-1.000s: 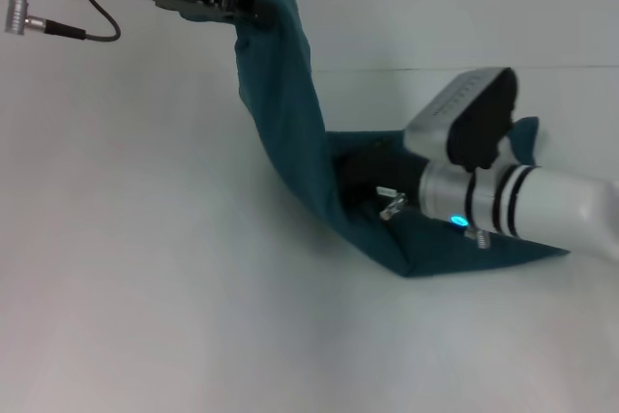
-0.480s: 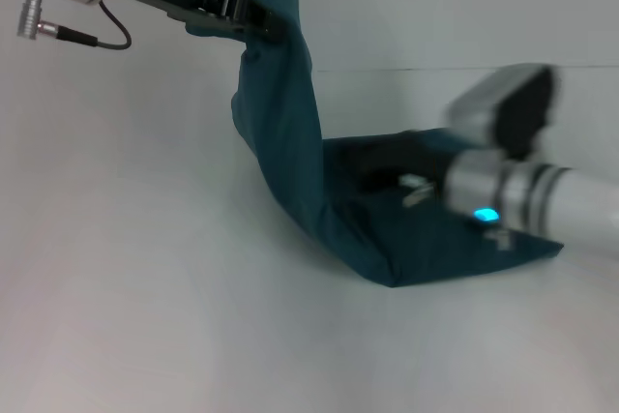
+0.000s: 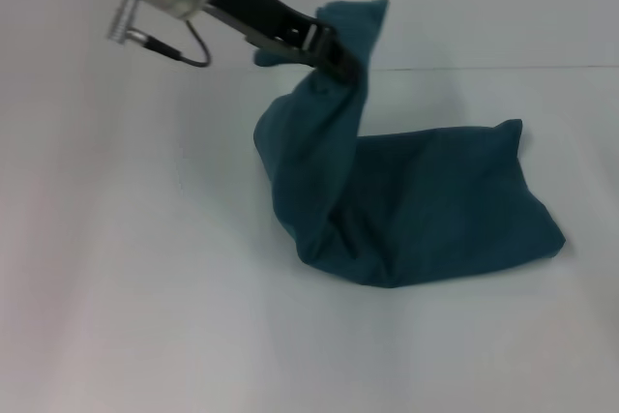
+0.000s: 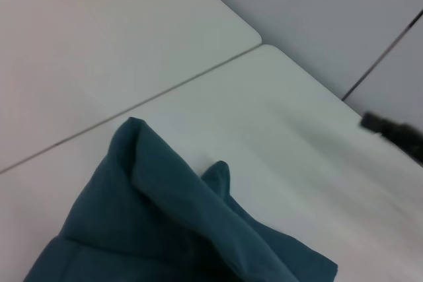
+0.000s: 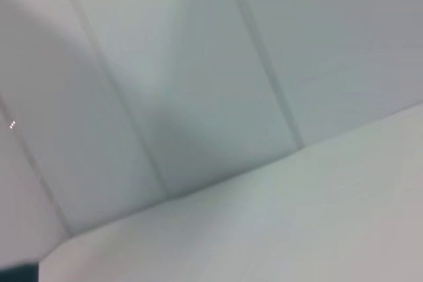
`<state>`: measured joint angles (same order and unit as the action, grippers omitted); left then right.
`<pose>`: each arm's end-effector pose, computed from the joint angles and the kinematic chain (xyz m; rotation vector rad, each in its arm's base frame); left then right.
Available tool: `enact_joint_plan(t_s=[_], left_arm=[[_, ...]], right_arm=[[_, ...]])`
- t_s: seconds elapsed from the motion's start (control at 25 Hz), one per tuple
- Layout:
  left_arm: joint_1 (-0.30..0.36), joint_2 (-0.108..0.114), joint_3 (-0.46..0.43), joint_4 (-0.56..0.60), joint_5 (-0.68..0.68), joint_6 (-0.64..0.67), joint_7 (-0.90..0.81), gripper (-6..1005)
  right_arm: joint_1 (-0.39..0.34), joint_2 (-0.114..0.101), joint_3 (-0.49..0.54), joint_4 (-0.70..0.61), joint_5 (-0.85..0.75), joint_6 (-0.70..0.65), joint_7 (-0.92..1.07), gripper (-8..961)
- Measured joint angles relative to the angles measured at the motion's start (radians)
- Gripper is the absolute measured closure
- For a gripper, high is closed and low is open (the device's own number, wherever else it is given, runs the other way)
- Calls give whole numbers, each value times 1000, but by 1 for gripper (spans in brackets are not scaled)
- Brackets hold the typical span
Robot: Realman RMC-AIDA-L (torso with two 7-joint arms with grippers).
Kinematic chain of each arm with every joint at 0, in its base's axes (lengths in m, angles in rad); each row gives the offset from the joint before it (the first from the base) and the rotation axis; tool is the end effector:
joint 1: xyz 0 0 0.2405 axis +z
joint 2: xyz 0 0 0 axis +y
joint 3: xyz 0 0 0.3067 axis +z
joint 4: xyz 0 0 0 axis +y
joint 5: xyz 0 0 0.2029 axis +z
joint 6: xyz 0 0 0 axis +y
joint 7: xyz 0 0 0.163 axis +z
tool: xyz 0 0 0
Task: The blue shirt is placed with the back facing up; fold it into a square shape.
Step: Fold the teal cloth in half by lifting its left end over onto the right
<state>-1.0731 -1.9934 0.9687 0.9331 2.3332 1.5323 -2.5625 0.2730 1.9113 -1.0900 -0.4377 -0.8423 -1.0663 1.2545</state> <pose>-0.0875 0.4753 -0.0098 -2.7265 -1.0833 -0.1074 0.4112 0.3554 0.0669 -1.7092 1.0001 0.9442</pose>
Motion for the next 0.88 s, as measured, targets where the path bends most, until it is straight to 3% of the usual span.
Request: enact_joint_plan(t_s=[0.04, 0.24, 0.4, 0.44, 0.48, 0.68, 0.76, 0.88], left_arm=[[-12, -5, 15, -15, 0, -12, -4, 856], [-60, -35, 76, -68, 0, -74, -9, 856], [-80, -80, 111, -80, 31, -134, -27, 856], [-80, -80, 111, -80, 31, -134, -27, 856], [-84, -114, 116, -81, 62, -164, -32, 856], [-85, -170, 128, -89, 88, -216, -44, 855], [-85, -180, 167, -112, 65, -253, -48, 855], [-79, -182, 300, -175, -21, -361, -51, 855]], right_arm=[[0, 0, 0, 0, 0, 0, 0, 953], [-74, -75, 45, -1, -51, -149, 6, 953], [-91, -108, 165, -16, -222, -249, 40, 953], [-94, -108, 199, -26, -264, -263, 51, 953], [-96, -105, 237, -42, -309, -271, 63, 953], [-88, -71, 387, -119, -507, -277, 111, 953], [-77, -60, 418, -148, -574, -275, 133, 953], [-60, -47, 451, -177, -646, -273, 156, 953]])
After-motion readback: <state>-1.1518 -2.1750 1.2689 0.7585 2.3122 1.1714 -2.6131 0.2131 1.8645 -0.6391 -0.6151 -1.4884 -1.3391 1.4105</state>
